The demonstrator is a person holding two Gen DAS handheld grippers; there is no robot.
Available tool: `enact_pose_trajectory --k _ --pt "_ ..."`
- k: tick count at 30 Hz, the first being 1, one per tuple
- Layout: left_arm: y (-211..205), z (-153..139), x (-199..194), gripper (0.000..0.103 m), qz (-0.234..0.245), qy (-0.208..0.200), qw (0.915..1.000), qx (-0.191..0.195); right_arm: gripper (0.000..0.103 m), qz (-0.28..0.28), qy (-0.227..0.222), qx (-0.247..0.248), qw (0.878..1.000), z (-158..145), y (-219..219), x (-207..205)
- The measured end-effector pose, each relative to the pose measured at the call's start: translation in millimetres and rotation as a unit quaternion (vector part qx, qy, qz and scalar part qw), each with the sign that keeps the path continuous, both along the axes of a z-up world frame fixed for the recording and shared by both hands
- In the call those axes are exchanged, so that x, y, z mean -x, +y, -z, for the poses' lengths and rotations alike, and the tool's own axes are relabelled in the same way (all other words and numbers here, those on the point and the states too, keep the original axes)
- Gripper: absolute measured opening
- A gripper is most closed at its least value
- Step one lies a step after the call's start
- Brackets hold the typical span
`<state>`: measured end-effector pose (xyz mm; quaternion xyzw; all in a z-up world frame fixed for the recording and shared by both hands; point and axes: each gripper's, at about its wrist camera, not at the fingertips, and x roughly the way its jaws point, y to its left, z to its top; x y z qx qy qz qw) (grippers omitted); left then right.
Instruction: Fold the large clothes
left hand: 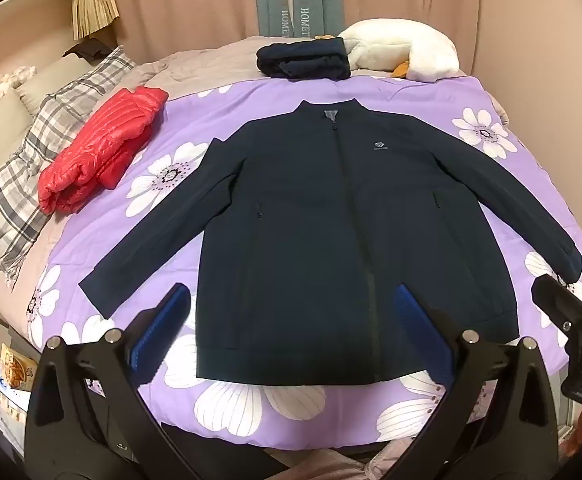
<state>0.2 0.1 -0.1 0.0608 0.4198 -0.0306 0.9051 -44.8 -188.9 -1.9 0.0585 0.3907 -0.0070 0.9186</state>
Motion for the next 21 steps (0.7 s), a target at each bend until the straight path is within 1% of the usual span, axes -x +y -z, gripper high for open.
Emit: enact_pose_trajectory --k 3,7,12,21 --pt "0.5 -0.3 -1.1 0.101 0.004 0.000 1.0000 0.003 0.102 0.001 0.000 -0.001 1.000 0.8 0.6 -0.2" --pt "-0.3 -0.9 0.9 0.101 0.000 -0.008 1.0000 -0.003 0.102 0.001 -0.001 0.001 1.000 1.2 1.1 -0.1" --pt "0.8 -4.8 1.8 0.101 0.002 -0.006 1.0000 -0.002 0.102 0.002 0.002 -0.002 1.000 2.8 2.4 -0.8" --pt "5.5 1.2 -1.5 0.101 -0.002 -0.003 1.0000 0.002 0.102 0.001 0.002 -0.003 1.000 4.3 1.6 -0.6"
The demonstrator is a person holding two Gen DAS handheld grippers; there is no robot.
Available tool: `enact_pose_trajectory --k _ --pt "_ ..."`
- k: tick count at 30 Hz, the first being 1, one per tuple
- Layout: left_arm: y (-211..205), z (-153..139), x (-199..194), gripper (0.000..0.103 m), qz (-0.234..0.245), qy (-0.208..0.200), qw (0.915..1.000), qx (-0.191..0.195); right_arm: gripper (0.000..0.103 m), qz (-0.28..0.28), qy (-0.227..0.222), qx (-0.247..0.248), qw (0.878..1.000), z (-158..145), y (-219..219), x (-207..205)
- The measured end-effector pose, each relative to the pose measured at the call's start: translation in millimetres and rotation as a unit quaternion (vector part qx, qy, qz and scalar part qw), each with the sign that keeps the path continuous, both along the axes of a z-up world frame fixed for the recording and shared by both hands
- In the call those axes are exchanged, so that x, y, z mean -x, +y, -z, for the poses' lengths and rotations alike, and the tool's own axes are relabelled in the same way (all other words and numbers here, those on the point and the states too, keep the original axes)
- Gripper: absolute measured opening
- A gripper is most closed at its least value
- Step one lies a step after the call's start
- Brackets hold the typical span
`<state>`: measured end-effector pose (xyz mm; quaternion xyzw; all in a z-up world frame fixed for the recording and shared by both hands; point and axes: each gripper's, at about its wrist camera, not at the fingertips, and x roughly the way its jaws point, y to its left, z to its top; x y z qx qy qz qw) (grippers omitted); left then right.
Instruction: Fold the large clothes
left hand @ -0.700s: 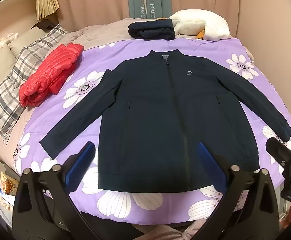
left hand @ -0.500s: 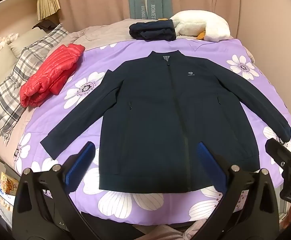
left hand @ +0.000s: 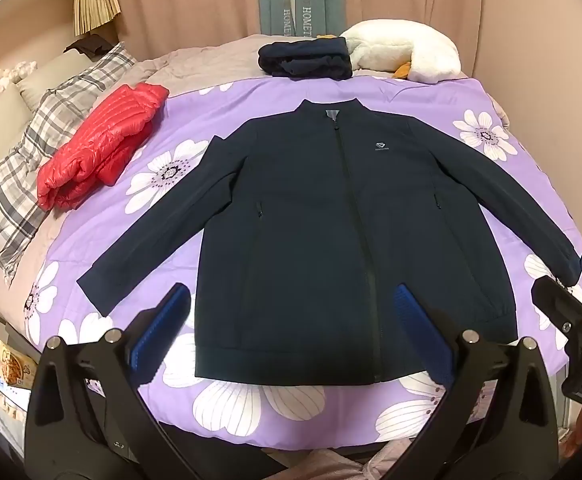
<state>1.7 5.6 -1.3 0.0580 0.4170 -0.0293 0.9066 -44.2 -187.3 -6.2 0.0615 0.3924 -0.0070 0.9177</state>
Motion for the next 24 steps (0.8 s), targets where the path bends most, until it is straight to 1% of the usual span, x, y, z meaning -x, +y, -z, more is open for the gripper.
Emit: enact_pose_trajectory --k 24 --pt "3.8 2.8 0.6 0.101 0.001 0.002 1.0000 0.000 0.102 -0.004 0.001 0.001 1.000 -3.1 1.7 -2.4"
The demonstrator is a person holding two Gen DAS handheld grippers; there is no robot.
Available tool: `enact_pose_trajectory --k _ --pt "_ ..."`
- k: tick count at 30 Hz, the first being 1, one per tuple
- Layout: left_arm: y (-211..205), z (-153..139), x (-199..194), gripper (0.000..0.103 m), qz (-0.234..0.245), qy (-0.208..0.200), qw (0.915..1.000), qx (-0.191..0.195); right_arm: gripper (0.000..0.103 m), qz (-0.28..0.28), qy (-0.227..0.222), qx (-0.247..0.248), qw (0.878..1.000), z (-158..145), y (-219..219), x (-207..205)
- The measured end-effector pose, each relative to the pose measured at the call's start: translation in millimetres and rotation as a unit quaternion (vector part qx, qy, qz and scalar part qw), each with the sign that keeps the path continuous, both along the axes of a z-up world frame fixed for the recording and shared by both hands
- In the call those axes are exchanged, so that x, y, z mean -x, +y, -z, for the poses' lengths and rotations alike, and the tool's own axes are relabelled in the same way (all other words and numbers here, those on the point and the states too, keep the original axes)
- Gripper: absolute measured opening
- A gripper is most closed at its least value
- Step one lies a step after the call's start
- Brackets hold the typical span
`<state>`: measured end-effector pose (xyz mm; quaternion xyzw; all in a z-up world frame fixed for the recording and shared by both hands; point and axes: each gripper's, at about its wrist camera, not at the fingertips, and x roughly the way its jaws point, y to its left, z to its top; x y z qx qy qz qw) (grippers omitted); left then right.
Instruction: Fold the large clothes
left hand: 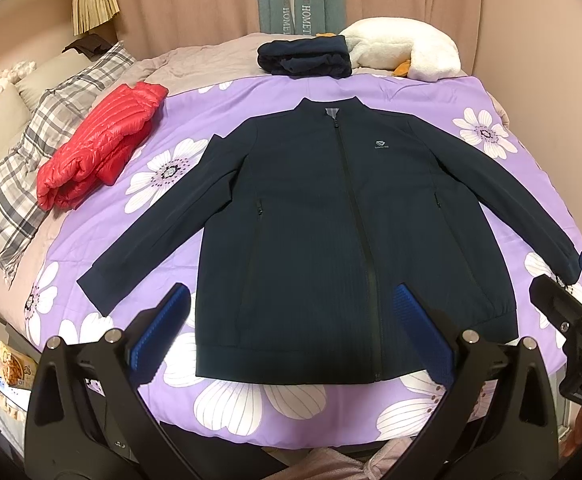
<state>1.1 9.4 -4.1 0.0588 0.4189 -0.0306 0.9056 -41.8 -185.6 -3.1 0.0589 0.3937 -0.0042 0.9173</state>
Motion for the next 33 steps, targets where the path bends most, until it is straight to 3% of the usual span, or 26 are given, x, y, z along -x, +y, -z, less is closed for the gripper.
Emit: enact_pose_trajectory --k 33 --pt "-6.1 5.1 -1.6 0.101 0.003 0.004 1.0000 -0.003 0.102 0.001 0.001 -0.002 1.000 2.5 -0.9 0.1"
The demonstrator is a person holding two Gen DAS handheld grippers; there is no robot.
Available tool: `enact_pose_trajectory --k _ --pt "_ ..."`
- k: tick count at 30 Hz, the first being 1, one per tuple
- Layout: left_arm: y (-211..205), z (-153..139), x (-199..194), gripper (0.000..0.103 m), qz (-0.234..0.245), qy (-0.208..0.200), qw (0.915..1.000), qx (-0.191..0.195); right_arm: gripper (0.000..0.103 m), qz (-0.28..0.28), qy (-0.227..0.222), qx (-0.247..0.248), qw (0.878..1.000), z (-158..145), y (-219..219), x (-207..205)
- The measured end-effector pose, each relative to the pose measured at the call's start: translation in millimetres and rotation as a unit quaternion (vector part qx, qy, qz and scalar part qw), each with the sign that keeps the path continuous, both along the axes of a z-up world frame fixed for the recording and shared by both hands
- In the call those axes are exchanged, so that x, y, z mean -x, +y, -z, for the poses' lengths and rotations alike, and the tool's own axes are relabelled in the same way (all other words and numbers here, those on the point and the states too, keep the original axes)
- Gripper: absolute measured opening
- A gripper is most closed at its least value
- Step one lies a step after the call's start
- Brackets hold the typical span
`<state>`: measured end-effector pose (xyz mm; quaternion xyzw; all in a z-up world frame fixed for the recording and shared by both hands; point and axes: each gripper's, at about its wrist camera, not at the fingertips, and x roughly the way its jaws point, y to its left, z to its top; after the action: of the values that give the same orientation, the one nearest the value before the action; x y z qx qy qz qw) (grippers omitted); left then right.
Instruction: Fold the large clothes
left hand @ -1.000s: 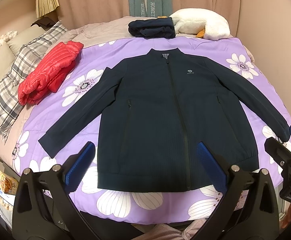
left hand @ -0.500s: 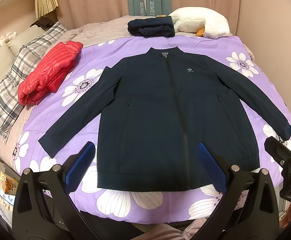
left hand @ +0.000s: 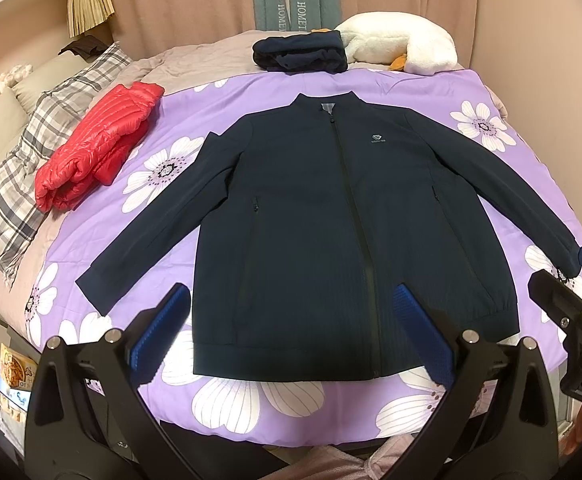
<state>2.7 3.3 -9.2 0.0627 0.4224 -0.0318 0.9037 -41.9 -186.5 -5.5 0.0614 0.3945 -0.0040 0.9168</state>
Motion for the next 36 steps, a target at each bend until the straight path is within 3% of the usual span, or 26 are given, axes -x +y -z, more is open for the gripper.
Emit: enact_pose_trajectory --k 25,29,31,34,36 --pt "-4.4 5.8 -0.4 0.101 0.003 0.007 0.9999 0.010 0.102 0.000 0.004 -0.004 1.000 4.8 -0.4 0.3" --pt "5.6 15.8 -3.1 0.101 0.018 0.019 0.9969 0.075 0.102 -0.020 -0.003 -0.025 0.999 16.4 1.9 1.0" --pt "15.6 22.2 -3.7 0.101 0.039 0.015 0.9887 0.144 0.102 -0.040 -0.031 -0.046 0.998 18.8 3.0 3.2" --pt "35.0 37.9 -5.8 0.101 0.057 0.012 0.9683 0.243 0.102 -0.058 -0.090 -0.078 0.991 21.2 2.8 8.1" --pt "51.5 49.9 -8.2 0.101 0.047 -0.002 0.9589 0.280 0.102 -0.078 -0.124 -0.106 0.984 28.8 2.4 9.3"
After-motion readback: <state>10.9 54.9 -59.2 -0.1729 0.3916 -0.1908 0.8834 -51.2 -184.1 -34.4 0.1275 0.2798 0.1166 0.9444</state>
